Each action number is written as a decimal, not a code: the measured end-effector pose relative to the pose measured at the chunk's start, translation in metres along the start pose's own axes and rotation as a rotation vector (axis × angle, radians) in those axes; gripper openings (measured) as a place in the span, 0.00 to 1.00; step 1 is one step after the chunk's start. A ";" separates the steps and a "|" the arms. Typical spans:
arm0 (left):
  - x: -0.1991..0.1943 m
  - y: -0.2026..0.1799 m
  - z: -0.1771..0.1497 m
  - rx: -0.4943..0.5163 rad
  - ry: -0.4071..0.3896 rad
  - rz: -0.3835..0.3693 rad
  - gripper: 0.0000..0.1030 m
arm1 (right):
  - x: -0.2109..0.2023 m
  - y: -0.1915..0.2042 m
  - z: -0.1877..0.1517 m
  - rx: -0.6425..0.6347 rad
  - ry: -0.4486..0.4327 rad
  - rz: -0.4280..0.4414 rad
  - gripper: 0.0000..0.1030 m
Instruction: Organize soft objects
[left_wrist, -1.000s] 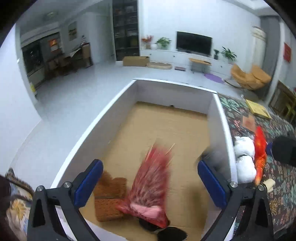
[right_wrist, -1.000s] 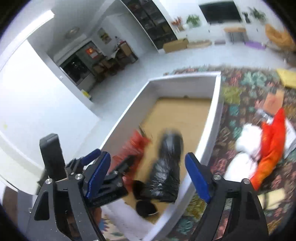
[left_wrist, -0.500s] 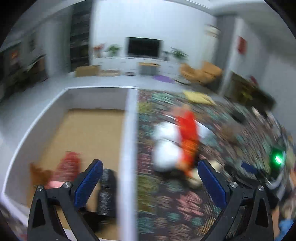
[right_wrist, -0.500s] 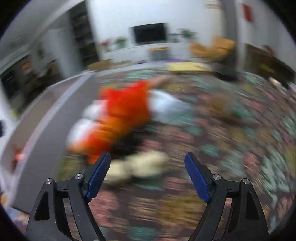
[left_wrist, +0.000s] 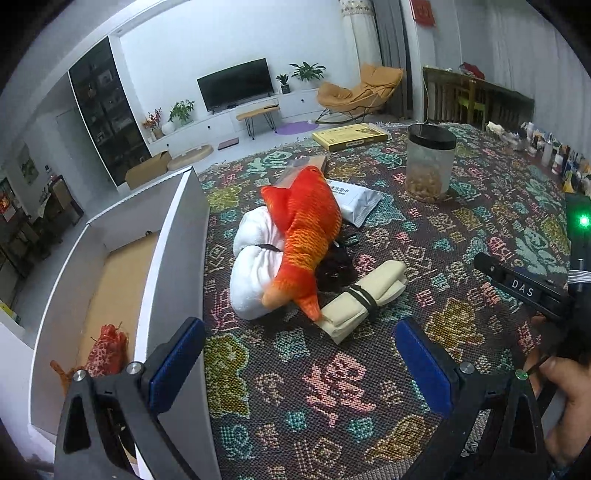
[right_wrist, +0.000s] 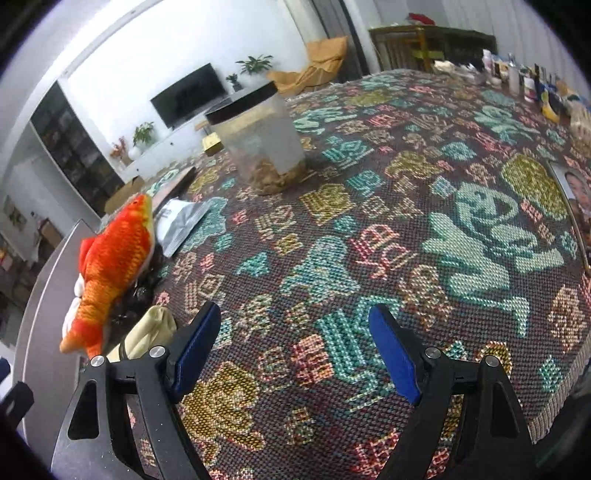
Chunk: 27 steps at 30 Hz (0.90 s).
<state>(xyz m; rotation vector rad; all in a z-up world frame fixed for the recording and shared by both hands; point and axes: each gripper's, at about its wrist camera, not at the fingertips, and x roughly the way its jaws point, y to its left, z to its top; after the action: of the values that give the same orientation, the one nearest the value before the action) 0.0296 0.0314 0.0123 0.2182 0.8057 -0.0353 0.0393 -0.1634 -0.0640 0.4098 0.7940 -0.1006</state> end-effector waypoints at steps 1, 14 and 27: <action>0.001 0.000 -0.001 0.001 0.000 0.003 0.99 | -0.001 0.003 -0.001 -0.006 -0.001 0.000 0.82; -0.027 0.047 -0.001 -0.094 -0.061 -0.023 0.99 | -0.004 0.024 -0.015 -0.097 0.006 0.034 0.82; -0.049 0.111 -0.018 -0.322 -0.140 -0.084 0.99 | 0.007 0.177 -0.079 -0.623 0.049 0.067 0.82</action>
<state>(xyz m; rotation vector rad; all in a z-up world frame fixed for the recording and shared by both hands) -0.0047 0.1415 0.0556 -0.1213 0.6695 0.0005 0.0335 0.0304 -0.0624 -0.1522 0.8146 0.2179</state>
